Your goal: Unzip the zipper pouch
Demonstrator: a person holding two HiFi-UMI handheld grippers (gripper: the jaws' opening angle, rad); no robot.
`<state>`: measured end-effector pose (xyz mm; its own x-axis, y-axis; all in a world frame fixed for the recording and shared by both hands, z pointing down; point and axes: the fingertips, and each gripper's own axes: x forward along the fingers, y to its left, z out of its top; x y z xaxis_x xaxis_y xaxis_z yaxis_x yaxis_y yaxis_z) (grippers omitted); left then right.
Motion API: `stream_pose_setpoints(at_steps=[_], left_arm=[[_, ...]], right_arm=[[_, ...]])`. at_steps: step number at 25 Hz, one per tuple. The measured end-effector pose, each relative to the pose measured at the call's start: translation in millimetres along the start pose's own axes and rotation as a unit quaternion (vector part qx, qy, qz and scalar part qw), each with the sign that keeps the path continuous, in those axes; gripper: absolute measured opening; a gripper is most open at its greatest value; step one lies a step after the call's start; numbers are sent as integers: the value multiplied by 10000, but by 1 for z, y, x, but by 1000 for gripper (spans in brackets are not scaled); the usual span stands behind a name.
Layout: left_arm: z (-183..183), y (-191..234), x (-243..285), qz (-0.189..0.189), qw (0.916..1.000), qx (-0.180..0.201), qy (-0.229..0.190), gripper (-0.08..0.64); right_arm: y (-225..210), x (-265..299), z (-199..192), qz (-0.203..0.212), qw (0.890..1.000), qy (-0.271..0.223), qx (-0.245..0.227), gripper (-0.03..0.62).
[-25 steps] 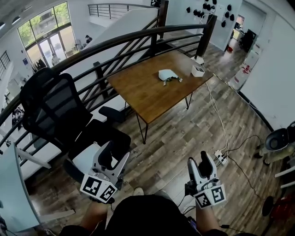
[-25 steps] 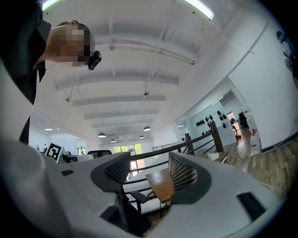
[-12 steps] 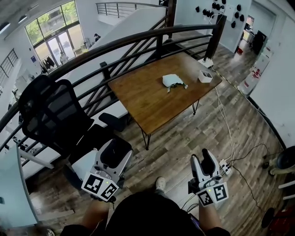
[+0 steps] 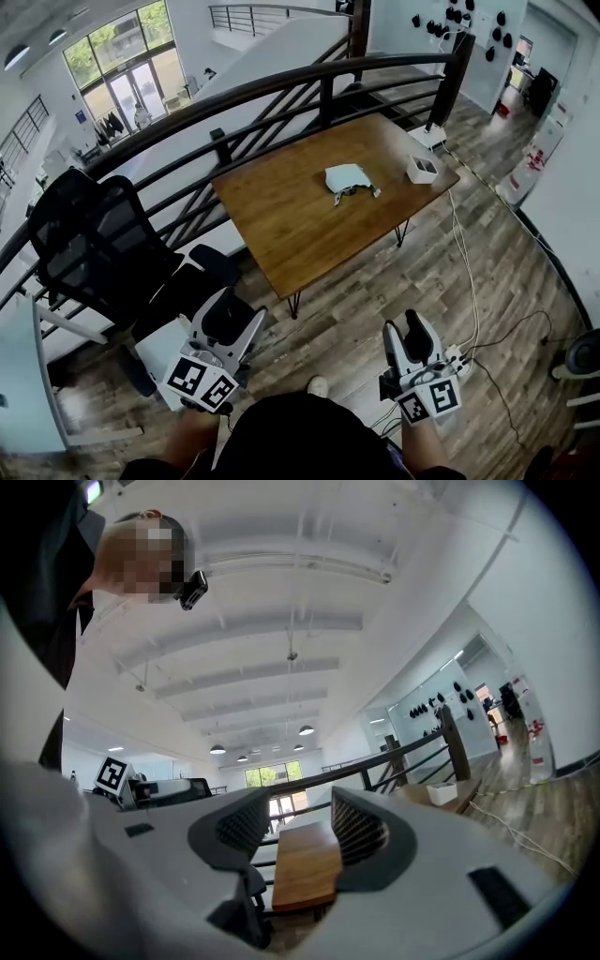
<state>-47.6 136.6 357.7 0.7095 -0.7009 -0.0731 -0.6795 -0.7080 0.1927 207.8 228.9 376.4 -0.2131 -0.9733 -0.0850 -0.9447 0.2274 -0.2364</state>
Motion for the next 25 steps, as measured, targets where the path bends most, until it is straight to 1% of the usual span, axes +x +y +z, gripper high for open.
stream_pose_setpoints(at_steps=[3,7,9,11,15,17,20,22,25], left_arm=[[-3,-10,12,-7,10000,16,57,295],[-12,-14,23,58,9997,19,236,295],[-16,-11,30,92,9995,18,302,293],[-18,-7,37,119,9994,23,328,293],[-20,3,52,78,9993,61,362,291],[-20,11,62,8,9993,27,362,291],[-19,23,84,-153,9992,-22,357,291],[-15,31,100,-277,9990,-19,351,291],[-9,50,123,-368,9989,43,301,291]], right_arm=[[-18,-2,1,5,10000,43,-18,201],[-39,3,-6,-26,9996,212,192,199],[-39,12,-15,153,9987,347,338,193],[-35,23,-24,362,9974,498,384,193],[-31,43,-30,560,9955,612,456,192],[-28,55,-32,672,9941,655,550,166],[-19,78,-34,820,9931,740,385,164],[-21,94,-30,779,9941,724,226,164],[-34,122,-21,617,9961,624,129,164]])
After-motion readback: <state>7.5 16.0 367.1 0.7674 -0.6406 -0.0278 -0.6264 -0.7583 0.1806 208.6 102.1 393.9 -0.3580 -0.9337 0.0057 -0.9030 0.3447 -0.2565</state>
